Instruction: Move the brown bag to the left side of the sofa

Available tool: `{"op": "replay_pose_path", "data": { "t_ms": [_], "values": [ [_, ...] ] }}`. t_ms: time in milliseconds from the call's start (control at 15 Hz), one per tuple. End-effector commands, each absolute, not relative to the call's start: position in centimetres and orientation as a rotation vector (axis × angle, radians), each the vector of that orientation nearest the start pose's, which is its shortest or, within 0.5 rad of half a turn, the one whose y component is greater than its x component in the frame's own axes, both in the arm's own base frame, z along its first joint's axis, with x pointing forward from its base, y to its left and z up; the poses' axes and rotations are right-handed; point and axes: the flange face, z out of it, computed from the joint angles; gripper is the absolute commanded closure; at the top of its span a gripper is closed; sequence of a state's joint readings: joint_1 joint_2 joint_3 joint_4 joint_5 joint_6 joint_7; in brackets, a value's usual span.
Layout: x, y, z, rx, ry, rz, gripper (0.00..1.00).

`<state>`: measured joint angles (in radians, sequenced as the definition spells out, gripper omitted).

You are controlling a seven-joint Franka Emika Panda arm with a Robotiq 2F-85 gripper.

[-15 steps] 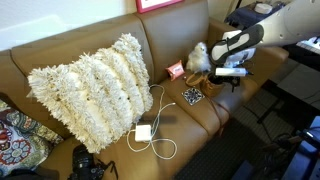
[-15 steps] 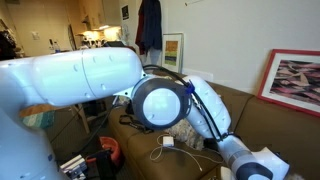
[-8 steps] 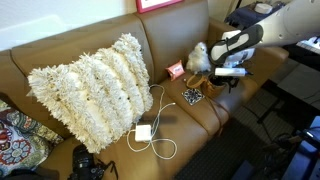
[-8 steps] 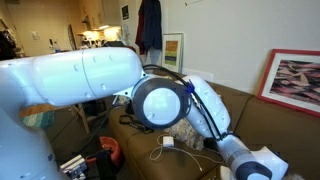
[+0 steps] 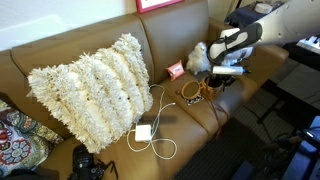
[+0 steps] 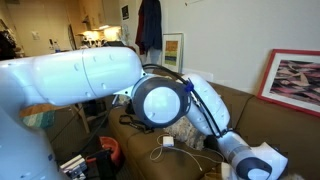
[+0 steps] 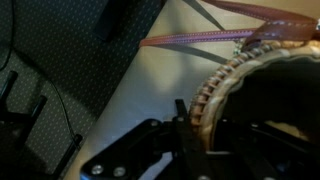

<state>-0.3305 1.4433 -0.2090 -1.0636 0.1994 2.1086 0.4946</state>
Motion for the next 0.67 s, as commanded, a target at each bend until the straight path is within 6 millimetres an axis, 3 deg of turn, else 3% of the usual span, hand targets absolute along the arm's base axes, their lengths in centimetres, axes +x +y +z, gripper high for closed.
{"op": "replay_pose_path", "data": {
  "t_ms": [0,600],
  "values": [
    [60.0,-30.2,-7.8,-2.744,1.579,0.571,0.95],
    [64.6,-26.5,-2.1,-2.829,1.498,0.42,0.95]
  ]
}}
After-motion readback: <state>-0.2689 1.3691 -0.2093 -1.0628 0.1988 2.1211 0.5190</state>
